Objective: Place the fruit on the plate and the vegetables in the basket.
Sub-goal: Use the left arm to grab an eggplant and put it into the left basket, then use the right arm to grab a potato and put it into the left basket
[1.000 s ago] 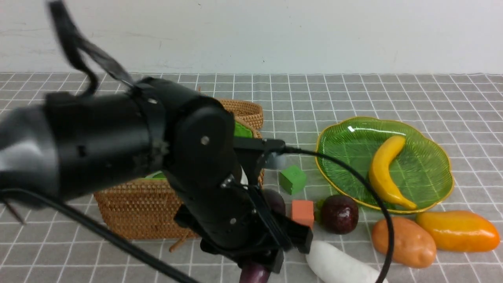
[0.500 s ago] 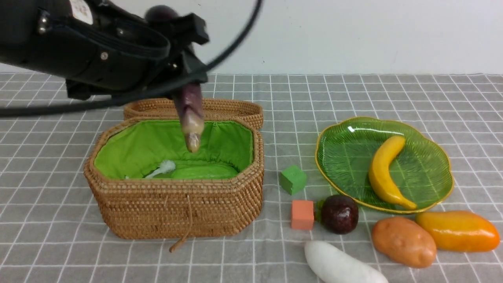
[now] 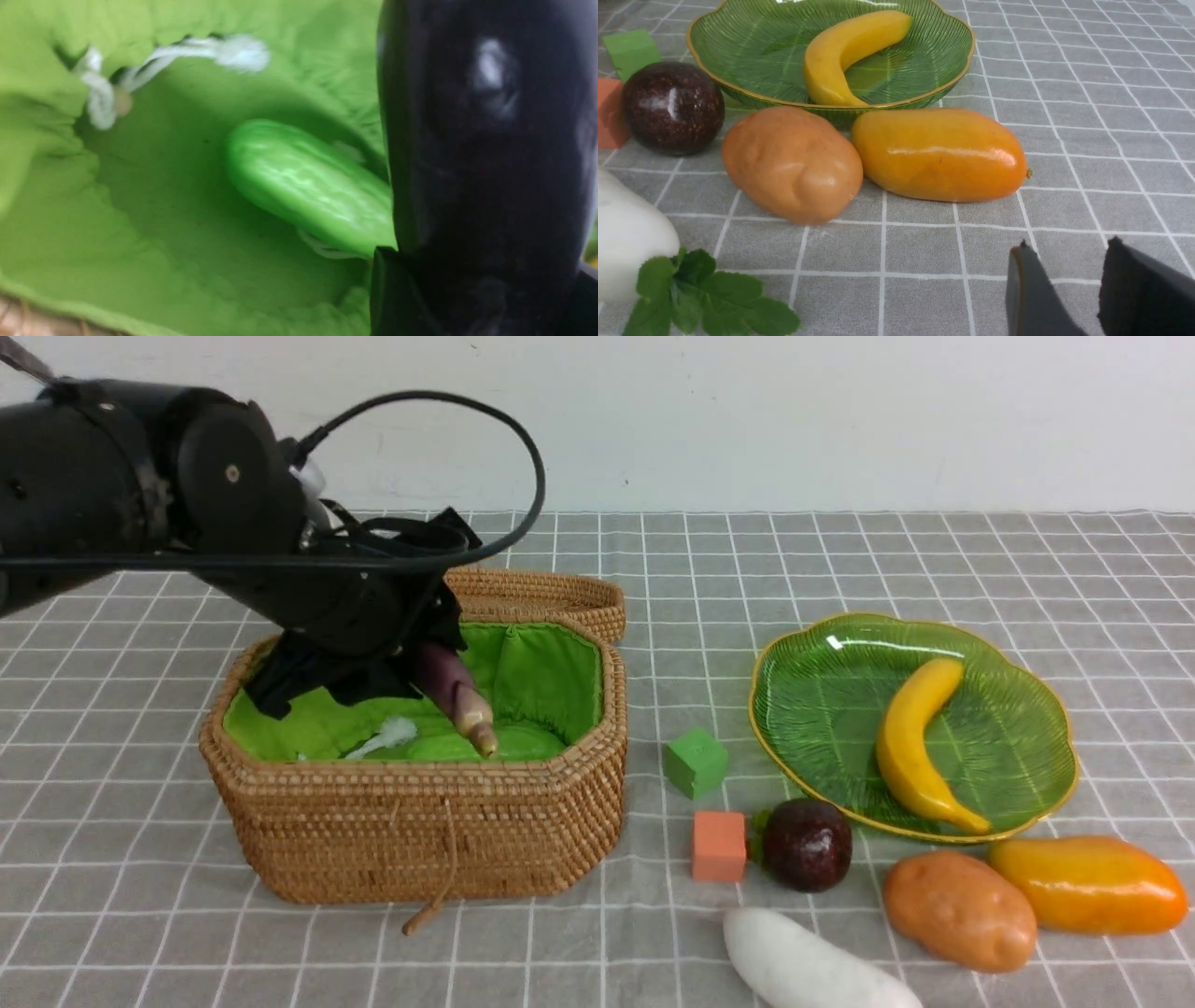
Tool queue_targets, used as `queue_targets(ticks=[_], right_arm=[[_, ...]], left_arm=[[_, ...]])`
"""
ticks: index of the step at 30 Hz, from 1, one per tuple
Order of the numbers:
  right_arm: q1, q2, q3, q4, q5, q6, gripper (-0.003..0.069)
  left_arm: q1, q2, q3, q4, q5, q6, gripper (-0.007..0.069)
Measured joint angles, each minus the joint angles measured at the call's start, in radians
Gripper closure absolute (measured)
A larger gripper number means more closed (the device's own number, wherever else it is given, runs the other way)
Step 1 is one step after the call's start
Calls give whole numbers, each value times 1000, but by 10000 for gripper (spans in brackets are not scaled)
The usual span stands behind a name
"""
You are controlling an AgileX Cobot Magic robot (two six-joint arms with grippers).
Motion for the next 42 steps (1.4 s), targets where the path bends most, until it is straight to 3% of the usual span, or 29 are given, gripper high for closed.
queue_targets(ticks=[15, 32, 38, 42], right_arm=[[0, 0, 0, 0, 0, -1, 418], [0, 0, 0, 0, -1, -1, 418], [0, 0, 0, 0, -1, -1, 418], [0, 0, 0, 0, 0, -1, 418]], left_arm=[[0, 34, 0, -8, -9, -1, 111], [0, 3, 0, -6, 6, 1, 106], [0, -43, 0, -3, 41, 64, 106], [0, -90, 0, -3, 99, 173, 106]])
